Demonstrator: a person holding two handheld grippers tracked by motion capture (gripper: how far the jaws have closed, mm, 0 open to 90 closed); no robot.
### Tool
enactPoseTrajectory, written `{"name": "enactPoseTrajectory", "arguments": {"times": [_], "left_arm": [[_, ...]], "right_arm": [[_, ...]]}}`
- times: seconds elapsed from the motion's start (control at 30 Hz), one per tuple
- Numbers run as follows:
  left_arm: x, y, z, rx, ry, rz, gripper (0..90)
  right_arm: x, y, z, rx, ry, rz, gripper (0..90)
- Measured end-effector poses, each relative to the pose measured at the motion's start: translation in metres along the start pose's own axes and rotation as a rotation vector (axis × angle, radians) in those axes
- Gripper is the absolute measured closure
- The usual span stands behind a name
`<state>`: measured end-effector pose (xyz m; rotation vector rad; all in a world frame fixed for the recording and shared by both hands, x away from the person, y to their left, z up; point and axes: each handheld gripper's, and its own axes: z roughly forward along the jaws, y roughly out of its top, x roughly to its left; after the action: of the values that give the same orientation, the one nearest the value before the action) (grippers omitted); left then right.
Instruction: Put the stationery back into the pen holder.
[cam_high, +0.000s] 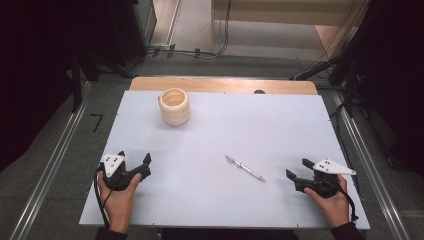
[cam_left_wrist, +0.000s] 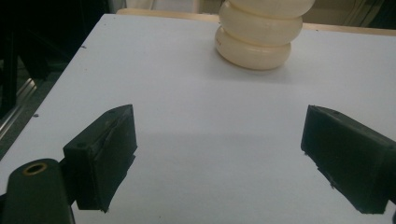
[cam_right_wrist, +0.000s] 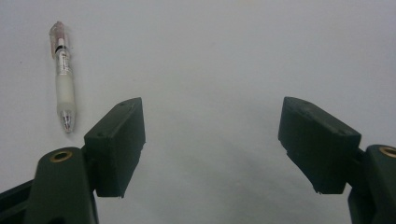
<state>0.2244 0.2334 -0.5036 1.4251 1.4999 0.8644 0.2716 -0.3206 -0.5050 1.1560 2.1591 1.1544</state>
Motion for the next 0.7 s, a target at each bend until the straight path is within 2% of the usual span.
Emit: {"name": "enactPoseTrajectory", "arguments": {"times": [0.7], "left_arm": [[0.0, 0.0, 0.0, 0.001, 0.0, 0.001, 10.9]], "right_arm": [[0.011, 0.003, 0.01, 0.007, 0.027, -0.023, 21.3]]}}
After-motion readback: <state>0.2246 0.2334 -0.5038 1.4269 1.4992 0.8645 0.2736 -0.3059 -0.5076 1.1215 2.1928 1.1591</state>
